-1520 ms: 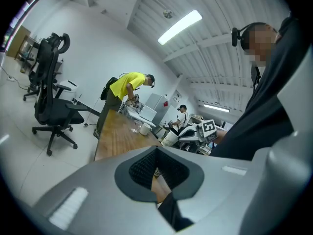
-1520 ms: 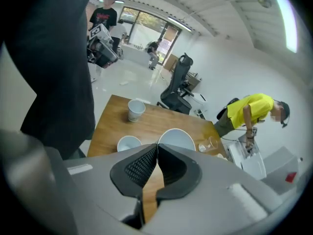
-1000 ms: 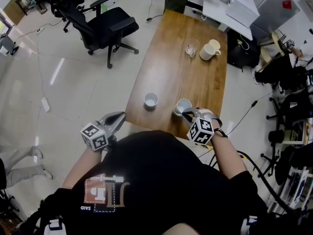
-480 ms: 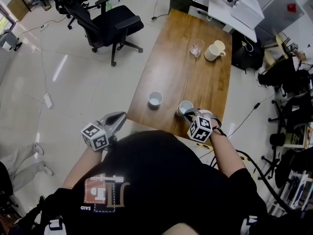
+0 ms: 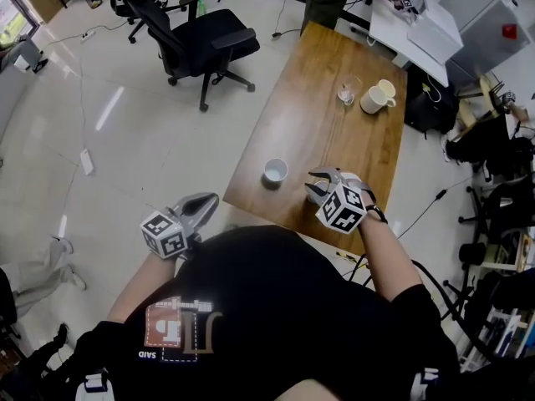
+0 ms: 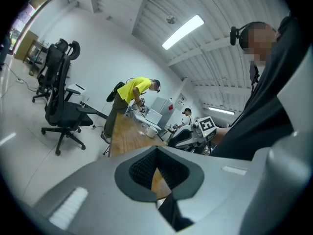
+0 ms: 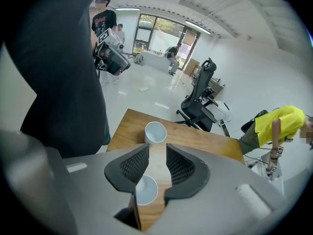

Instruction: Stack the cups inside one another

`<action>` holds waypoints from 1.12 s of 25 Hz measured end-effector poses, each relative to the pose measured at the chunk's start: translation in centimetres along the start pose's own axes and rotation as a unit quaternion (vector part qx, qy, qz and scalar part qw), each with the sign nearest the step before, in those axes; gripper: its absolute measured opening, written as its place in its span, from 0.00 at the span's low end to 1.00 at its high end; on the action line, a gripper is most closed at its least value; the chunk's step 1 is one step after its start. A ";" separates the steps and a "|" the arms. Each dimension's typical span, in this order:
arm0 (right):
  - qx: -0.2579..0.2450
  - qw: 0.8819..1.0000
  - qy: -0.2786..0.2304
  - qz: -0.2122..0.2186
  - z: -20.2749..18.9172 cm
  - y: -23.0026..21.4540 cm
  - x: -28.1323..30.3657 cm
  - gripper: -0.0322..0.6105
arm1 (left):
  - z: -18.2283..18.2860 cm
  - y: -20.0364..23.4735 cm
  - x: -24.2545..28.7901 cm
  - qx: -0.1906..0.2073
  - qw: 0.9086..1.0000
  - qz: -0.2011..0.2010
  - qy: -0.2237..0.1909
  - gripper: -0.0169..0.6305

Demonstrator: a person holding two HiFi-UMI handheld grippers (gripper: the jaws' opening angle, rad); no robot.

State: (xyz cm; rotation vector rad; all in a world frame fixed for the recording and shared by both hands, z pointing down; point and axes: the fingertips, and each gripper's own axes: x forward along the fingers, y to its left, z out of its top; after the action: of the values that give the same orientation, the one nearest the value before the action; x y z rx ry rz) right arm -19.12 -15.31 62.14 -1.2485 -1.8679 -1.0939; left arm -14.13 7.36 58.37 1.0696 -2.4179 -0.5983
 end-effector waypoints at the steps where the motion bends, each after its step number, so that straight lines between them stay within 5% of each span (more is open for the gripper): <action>1: -0.015 1.000 0.004 0.010 0.6 0.6 1.0 0.24 | 0.0 0.1 -0.4 0.000 1.000 0.003 -0.002 0.02; 7: -0.077 0.995 0.034 0.057 2.5 2.9 6.2 0.25 | 0.3 1.3 -3.1 -0.008 0.999 0.029 -0.018 0.02; 19: -0.128 0.983 0.102 0.082 1.2 5.1 12.5 0.23 | 0.1 3.4 -7.9 -0.020 0.997 0.074 -0.025 0.02; 22: -0.131 0.984 0.097 0.074 1.6 5.2 12.8 0.09 | 0.0 3.7 -8.4 -0.022 0.997 0.076 -0.022 0.02; 28: -0.101 0.992 0.055 0.047 4.9 3.1 7.9 0.08 | 0.9 3.2 -7.3 -0.018 0.998 0.055 -0.018 0.02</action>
State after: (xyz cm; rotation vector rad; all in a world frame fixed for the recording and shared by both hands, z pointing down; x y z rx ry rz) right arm -19.24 -7.09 67.52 -1.3460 -1.6318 -1.2990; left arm -11.99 15.09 57.88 0.9115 -2.4681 -0.6264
